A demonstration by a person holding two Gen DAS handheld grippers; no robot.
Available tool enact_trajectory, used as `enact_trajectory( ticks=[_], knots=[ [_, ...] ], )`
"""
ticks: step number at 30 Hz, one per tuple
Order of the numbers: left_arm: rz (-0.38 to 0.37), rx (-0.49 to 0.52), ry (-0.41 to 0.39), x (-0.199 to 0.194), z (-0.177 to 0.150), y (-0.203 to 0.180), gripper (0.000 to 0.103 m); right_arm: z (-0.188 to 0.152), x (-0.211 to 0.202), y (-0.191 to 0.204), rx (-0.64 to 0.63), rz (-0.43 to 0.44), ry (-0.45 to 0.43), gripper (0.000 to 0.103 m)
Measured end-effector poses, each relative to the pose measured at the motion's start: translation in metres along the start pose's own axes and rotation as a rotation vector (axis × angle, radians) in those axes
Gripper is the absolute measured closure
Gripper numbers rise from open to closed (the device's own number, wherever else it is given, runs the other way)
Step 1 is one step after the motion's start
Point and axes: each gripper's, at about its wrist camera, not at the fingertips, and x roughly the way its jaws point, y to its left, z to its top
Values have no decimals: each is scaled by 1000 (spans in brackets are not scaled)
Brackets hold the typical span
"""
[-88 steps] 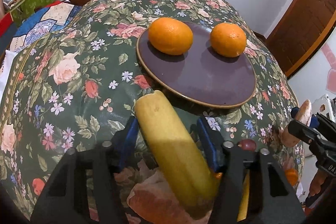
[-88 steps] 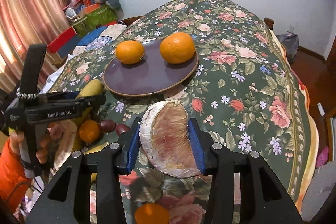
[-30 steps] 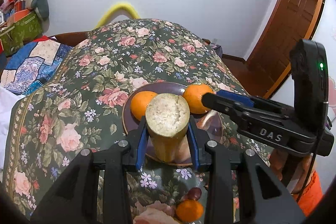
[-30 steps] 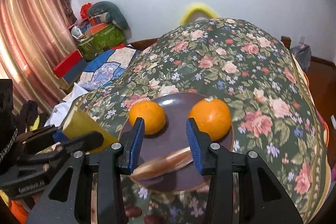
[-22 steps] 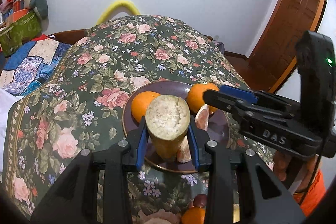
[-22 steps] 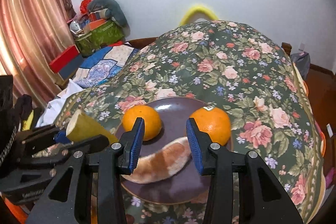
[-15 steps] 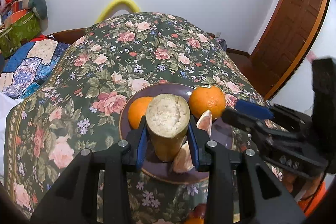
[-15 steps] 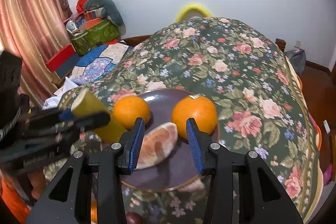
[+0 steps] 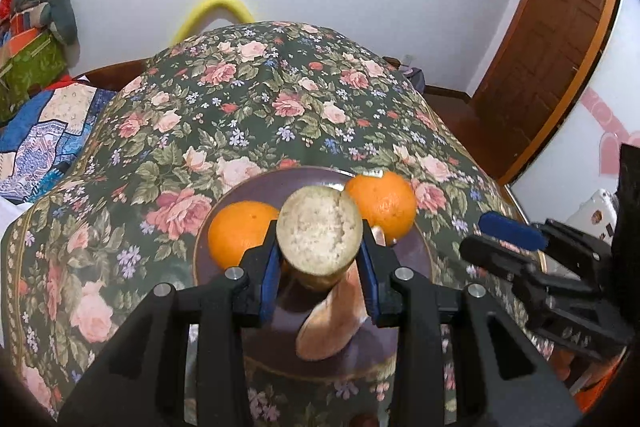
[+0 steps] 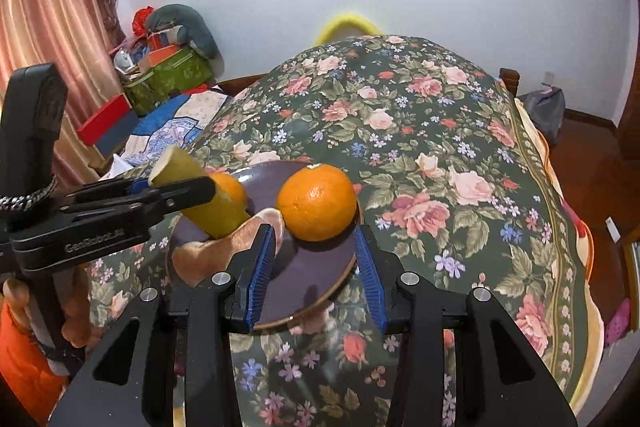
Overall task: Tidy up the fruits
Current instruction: 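Carry pomelo segment and yellow cylinder onto the plate and release both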
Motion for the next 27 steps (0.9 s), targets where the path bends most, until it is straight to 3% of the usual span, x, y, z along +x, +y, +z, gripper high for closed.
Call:
enact_trajectory(
  ticks=[7, 19, 27],
  knots=[
    [-30, -9, 51, -9, -28, 13, 67, -10, -6, -1, 7, 2, 7, 65],
    [17, -5, 98, 6, -30, 9, 64, -20, -10, -1, 16, 6, 24, 65],
    [46, 7, 65, -29, -37, -1, 60, -26, -32, 7, -10, -24, 15, 65]
  ],
)
